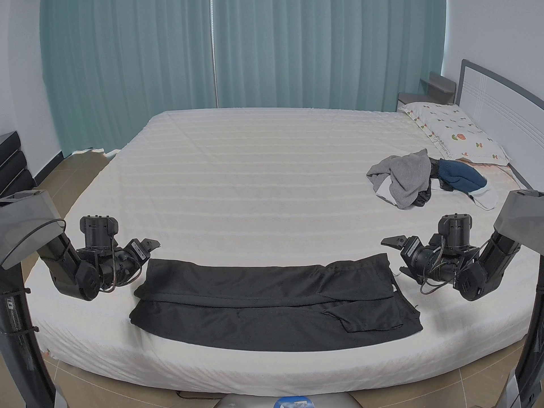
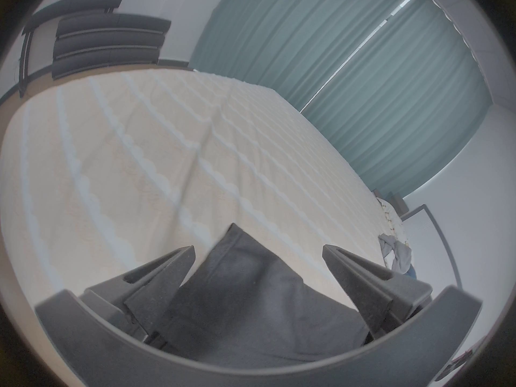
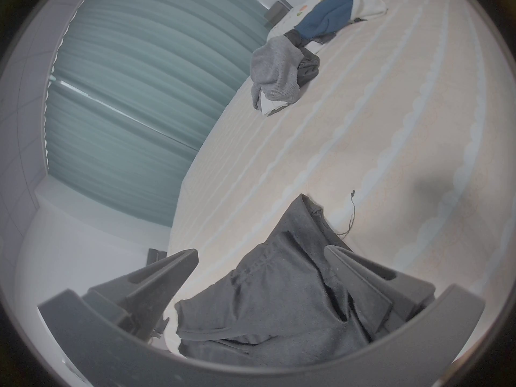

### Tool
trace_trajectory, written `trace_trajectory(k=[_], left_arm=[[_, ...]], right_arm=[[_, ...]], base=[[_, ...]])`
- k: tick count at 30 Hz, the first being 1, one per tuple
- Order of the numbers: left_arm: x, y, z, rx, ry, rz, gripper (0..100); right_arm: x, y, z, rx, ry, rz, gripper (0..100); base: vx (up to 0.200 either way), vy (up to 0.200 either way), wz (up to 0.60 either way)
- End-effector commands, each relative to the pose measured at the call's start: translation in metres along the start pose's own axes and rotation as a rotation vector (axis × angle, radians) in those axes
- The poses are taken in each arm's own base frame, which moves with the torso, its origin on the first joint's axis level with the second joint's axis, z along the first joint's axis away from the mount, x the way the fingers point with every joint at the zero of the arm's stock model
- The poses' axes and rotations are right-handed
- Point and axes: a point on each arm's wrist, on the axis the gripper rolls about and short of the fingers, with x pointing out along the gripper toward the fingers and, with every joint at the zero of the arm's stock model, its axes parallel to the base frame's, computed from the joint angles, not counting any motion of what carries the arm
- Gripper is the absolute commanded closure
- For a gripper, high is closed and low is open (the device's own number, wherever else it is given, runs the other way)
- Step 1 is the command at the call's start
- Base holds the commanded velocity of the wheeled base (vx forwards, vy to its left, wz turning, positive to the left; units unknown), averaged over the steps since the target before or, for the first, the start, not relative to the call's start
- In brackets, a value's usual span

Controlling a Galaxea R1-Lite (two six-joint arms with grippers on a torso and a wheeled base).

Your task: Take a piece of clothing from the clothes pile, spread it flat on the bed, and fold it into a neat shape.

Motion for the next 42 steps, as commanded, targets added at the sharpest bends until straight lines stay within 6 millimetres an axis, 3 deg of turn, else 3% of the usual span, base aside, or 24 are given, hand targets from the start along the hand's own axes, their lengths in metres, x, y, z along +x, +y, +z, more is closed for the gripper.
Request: trace_trajectory(k=[1, 9, 10, 24, 42], left_arm=[[0.027, 0.008, -0.005, -0.019, 0.029, 0.015, 0], [0.044, 0.012, -0.004, -0.021, 0.014, 0.021, 0], [0.045, 0.011, -0.006, -0.020, 0.017, 0.020, 100], [0.042, 0.015, -0.003, -0.127, -0.043, 0.077, 100], [0.042, 0.017, -0.006, -0.130, -0.051, 0.100, 100]], right_arm=[[0.005, -0.009, 0.006, 0.032, 0.005, -0.004, 0], [0.009, -0.013, 0.007, 0.038, 0.004, -0.007, 0], [0.010, -0.013, 0.007, 0.039, 0.005, -0.008, 0], [0.021, -0.023, 0.011, 0.048, 0.000, -0.024, 0], [0.034, -0.032, 0.003, 0.051, 0.062, -0.014, 0]], base=[[0.000, 0.000, 0.00], [0.000, 0.000, 0.00], [0.000, 0.000, 0.00], [0.000, 0.000, 0.00], [0.000, 0.000, 0.00]])
